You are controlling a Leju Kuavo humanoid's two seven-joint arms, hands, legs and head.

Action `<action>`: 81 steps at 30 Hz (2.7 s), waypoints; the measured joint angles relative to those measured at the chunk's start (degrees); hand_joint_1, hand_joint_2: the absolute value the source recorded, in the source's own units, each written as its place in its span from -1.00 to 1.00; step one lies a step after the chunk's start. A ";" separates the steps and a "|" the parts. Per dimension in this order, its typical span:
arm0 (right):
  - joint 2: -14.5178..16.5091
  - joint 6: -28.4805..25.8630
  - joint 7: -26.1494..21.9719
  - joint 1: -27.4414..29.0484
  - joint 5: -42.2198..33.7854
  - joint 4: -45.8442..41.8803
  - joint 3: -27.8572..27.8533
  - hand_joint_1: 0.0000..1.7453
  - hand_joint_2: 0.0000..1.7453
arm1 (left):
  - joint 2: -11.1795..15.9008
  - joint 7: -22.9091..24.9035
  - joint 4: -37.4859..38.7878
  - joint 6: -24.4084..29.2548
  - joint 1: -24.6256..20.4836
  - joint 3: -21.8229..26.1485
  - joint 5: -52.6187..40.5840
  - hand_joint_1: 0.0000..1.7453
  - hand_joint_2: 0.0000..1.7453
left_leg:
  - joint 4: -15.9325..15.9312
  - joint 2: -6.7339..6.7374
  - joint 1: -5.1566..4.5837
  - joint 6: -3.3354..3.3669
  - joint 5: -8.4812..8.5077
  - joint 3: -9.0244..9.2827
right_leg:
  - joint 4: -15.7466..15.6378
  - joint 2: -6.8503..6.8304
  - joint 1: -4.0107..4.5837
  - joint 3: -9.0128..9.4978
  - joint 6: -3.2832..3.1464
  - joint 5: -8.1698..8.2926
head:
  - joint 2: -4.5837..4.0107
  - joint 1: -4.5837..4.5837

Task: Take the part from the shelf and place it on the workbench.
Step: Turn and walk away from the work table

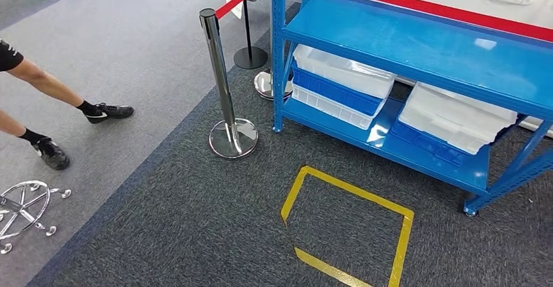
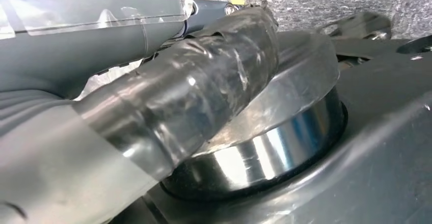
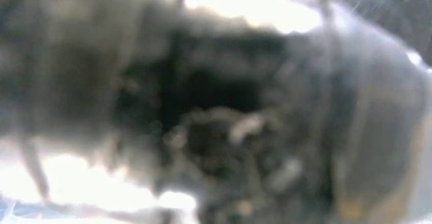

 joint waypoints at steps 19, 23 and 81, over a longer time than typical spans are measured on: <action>-0.01 -0.25 -0.77 0.09 -0.19 0.04 -0.02 -1.00 -1.00 | -0.15 -0.25 -0.02 -0.04 0.15 0.00 -0.10 -1.00 -1.00 | -8.74 -1.22 -0.19 1.45 3.42 2.89 | 0.48 0.64 0.42 -0.33 1.18 -0.54 | 0.00 0.03; -0.01 -0.66 -0.65 0.07 -0.17 0.04 -0.02 -1.00 -1.00 | -0.15 -0.31 -0.02 -0.04 0.15 0.00 -0.23 -1.00 -1.00 | -8.75 -1.22 -0.18 1.45 3.41 2.90 | 0.48 0.64 0.42 -0.35 1.37 -0.62 | 0.00 0.03; -0.31 -4.12 3.50 -0.61 -1.75 0.00 -0.07 -1.00 -1.00 | 0.04 -0.58 -0.02 -1.27 0.07 -0.04 -0.44 -1.00 -1.00 | -8.92 -1.22 -0.09 1.44 3.42 3.03 | 0.57 0.64 0.52 -0.38 1.40 -0.65 | 0.00 0.03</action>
